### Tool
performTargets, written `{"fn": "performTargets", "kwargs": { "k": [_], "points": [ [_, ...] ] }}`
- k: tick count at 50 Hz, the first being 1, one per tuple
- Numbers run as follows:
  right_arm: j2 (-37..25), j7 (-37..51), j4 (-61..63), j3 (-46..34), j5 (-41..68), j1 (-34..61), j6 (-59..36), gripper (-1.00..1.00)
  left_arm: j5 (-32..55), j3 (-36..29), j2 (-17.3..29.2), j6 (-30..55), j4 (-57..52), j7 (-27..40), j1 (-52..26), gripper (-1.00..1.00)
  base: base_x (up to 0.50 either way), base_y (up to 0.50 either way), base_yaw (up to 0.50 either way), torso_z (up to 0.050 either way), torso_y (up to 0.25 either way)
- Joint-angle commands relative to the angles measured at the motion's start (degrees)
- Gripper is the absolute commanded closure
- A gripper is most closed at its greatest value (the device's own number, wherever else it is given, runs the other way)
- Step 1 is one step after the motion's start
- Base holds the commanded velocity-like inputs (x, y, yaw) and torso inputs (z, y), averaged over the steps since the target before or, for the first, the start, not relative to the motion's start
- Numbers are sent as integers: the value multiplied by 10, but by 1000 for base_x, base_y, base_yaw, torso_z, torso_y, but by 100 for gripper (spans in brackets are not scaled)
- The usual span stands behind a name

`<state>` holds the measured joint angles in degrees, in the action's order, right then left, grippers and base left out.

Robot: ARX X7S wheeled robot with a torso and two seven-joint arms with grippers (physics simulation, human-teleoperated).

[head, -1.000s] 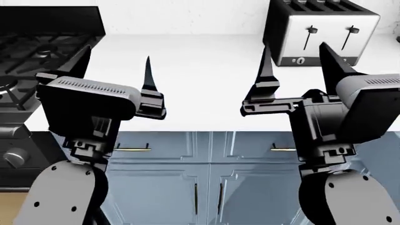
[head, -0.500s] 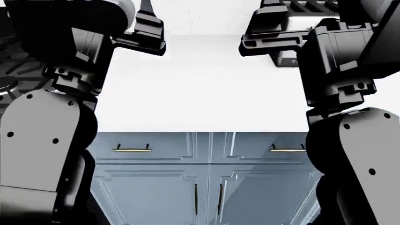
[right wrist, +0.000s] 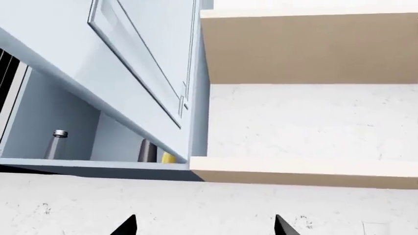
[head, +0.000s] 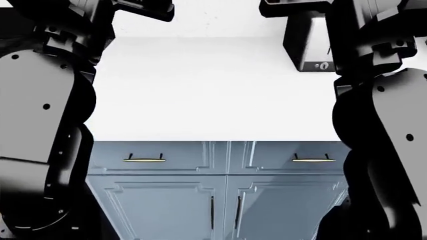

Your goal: Pick and place the shaker into the drawer. Then close the cabinet.

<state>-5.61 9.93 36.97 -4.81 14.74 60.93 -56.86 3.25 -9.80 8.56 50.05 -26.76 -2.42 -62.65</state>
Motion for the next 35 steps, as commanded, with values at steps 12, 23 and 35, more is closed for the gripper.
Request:
{"fn": "performTargets", "kwargs": {
  "k": [12, 23, 35],
  "points": [
    [-9, 14, -4, -7, 13, 14, -1, -100, 8, 1, 10, 7, -3, 7, -5, -100, 0, 354, 0, 0, 0],
    [-11, 22, 5, -5, 23, 17, -11, -100, 14, 5, 11, 15, -14, 12, -5, -100, 0, 364, 0, 0, 0],
    [-12, 29, 8, -5, 31, 19, -14, -100, 19, 6, 13, 15, -16, 16, -5, -100, 0, 364, 0, 0, 0]
  ]
}}
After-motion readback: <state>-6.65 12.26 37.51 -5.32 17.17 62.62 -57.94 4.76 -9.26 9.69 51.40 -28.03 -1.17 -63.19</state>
